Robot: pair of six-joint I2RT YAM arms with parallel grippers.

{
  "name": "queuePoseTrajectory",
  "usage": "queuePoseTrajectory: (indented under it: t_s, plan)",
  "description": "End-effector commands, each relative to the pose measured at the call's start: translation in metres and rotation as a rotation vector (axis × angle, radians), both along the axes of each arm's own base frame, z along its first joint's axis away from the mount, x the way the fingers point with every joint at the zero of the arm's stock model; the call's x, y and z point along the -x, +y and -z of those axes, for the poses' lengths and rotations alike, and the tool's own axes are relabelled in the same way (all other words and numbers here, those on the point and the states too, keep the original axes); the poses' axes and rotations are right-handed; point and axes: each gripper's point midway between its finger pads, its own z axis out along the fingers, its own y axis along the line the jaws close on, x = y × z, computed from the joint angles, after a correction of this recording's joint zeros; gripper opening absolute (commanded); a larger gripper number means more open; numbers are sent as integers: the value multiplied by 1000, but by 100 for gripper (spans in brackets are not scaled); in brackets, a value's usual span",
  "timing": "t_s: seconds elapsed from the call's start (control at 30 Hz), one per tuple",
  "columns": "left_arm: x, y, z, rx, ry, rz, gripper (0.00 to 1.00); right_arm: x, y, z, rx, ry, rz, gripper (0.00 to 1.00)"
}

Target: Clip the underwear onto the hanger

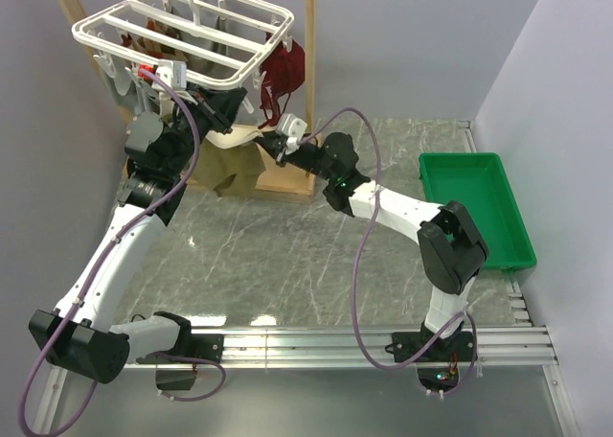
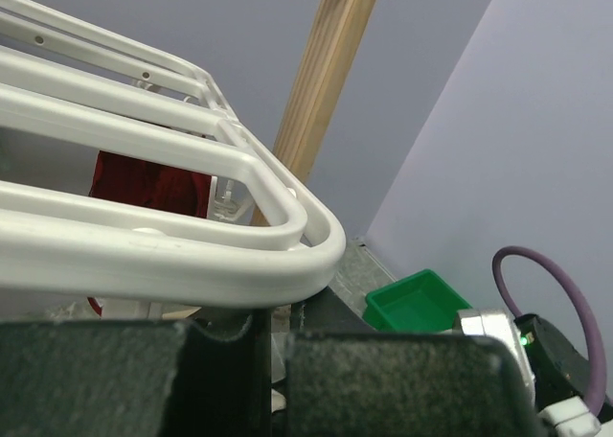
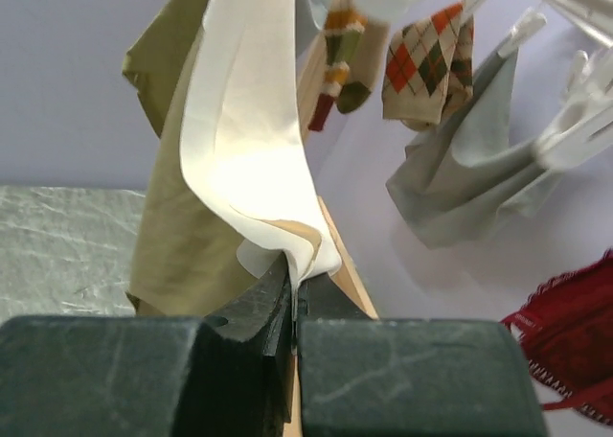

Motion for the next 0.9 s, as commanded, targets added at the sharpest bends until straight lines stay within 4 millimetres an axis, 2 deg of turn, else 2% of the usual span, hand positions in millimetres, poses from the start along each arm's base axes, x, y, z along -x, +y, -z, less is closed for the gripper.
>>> queuePoseTrajectory:
  t_s: [0.0, 0.13, 0.17, 0.2, 0.23, 0.3, 0.37, 0.4, 0.47, 0.5, 0.53, 0.7, 0.87]
  plan:
    - [14, -7, 5, -41, 22, 70, 0, 11, -10, -57, -46, -122, -61, 0]
    - [14, -7, 6, -48, 23, 91, 0, 12, -7, -58, -7, -109, -127, 0]
    - [15, -8, 7, -55, 23, 102, 0, 11, -6, -66, -5, -119, -143, 0]
    - [15, -8, 7, -62, 21, 103, 0, 7, -7, -62, 21, -93, -154, 0]
    - [16, -8, 7, -65, 18, 110, 0, 11, -6, -72, 27, -113, -185, 0]
    - [19, -10, 6, -78, 3, 131, 0, 8, -6, -61, 79, -75, -218, 0]
    - [21, -12, 7, -112, -19, 155, 0, 5, -6, -67, 104, -86, -233, 0]
    - [25, -16, 9, -133, -29, 189, 0, 4, -5, -58, 136, -48, -250, 0]
    - [28, -19, 11, -181, -60, 213, 0, 4, -6, -65, 159, -63, -284, 0]
    - [31, -21, 11, -193, -71, 232, 0, 3, -7, -60, 183, -38, -292, 0]
    - [32, -22, 12, -201, -78, 244, 0, 3, -7, -64, 190, -46, -309, 0]
    - [33, -22, 17, -242, -127, 265, 0, 6, -5, -58, 244, -18, -350, 0]
    - [40, -26, 24, -322, -186, 343, 0, 0, -7, -64, 254, 13, -355, 0]
